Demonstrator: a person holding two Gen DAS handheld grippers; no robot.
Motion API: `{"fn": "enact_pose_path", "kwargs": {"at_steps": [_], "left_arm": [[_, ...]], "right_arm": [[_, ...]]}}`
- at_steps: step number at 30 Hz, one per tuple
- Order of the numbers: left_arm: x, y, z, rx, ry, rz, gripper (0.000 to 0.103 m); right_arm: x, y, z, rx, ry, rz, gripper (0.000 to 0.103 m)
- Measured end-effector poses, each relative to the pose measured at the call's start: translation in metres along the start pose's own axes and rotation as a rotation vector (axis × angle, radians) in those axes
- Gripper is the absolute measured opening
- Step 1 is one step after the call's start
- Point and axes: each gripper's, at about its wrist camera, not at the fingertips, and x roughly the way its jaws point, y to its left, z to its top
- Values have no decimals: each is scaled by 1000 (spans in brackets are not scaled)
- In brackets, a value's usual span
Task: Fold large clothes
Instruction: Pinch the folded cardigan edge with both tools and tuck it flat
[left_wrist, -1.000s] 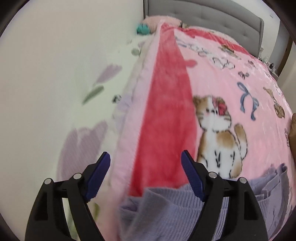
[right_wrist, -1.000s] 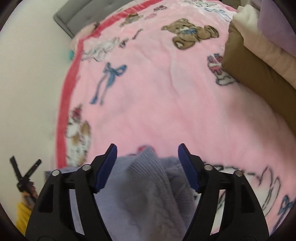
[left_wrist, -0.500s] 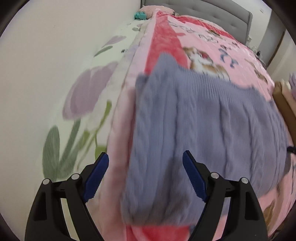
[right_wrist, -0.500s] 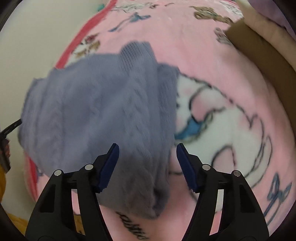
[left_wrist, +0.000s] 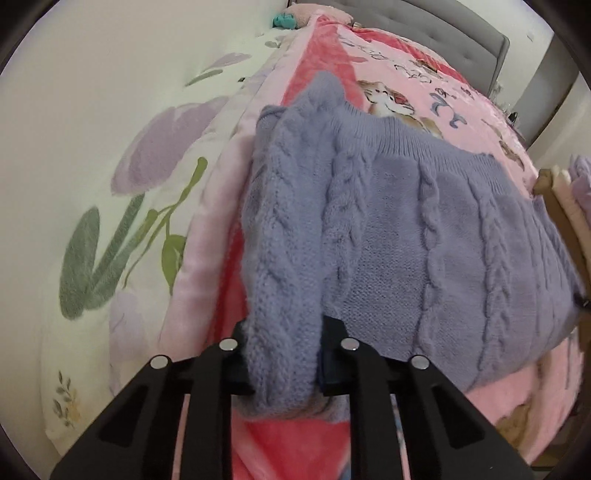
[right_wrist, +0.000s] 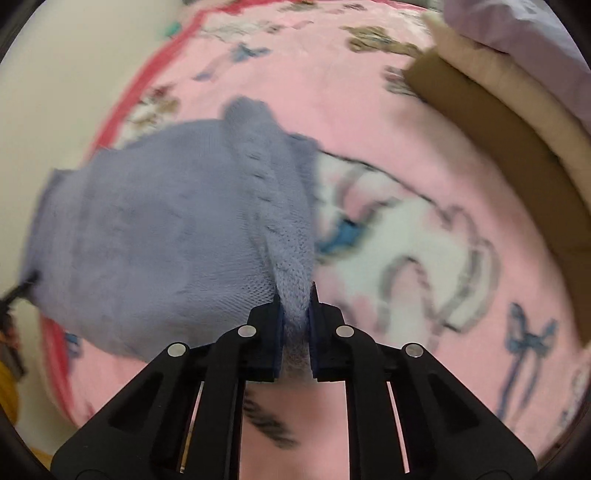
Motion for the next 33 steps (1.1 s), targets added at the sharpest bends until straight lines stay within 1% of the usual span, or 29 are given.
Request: {"fn": "enact_pose_path", "kwargs": {"at_steps": [2,4,5,6,8,9,10,11,12,13,14,15,16,17,18,20,22,24,26,28,29,30,31,32,33], "left_arm": [[12,3,-1,10,46,5,18],[22,6,-2,36,58,-11,22],[27,6,-1,56,57,-17,25],[29,7,0,70,52,-30,28],[25,10,4,81,49,-72,33],[22,13,6,78,47,-96,42],[19,17,8,76,44,-120,51],[14,21,11,74,37,-139,55],[8,26,17,72,19,-168,67],[4,29,21,73,0,-174,78],[-3,34,29,80,-46,-184,80],[-6,38,35,85,-74,-186,82],[-7,41,42,85,-95,-185,84],[-5,46,50,80,-104,-185,84],[3,52,60,65,-91,-218,85],[25,59,72,31,-37,-320,85],[46,60,80,23,24,-367,85],[70,56,84,35,86,-400,85],[82,53,82,38,118,-456,85],[88,54,80,3,130,-497,84],[88,56,79,-11,124,-521,82],[88,59,78,-36,124,-592,72],[87,61,77,-58,121,-605,63],[87,63,76,-67,116,-607,61],[87,65,73,-67,107,-614,56]], "right_arm": [[13,-12,-6,39,40,-7,10],[34,-14,-12,56,81,-17,10],[42,-14,-14,49,85,-36,10],[51,-13,-14,46,94,-37,11],[56,-8,-10,57,80,-47,13],[53,-6,-9,60,70,-44,16],[45,-2,-8,62,43,-45,21],[35,2,-7,60,19,-34,23],[28,5,-9,58,1,-31,32],[18,10,-9,49,-22,-37,47],[8,16,-8,35,-52,-59,54],[1,21,-7,26,-74,-75,58],[-7,26,-6,18,-96,-85,57],[-13,31,-7,16,-111,-89,57],[-18,35,-5,24,-117,-100,57],[-28,43,-3,54,-126,-85,57],[-34,55,-1,66,-132,-88,57],[-36,68,1,64,-118,-85,57],[-36,82,0,48,-88,-85,57],[-34,91,-2,33,-73,-84,57],[-32,99,-3,24,-59,-84,58],[-30,102,-4,21,-52,-85,58],[-29,107,-5,23,-41,-82,58],[-28,110,-7,28,-36,-76,58],[-27,113,-9,35,-33,-71,59]]}}
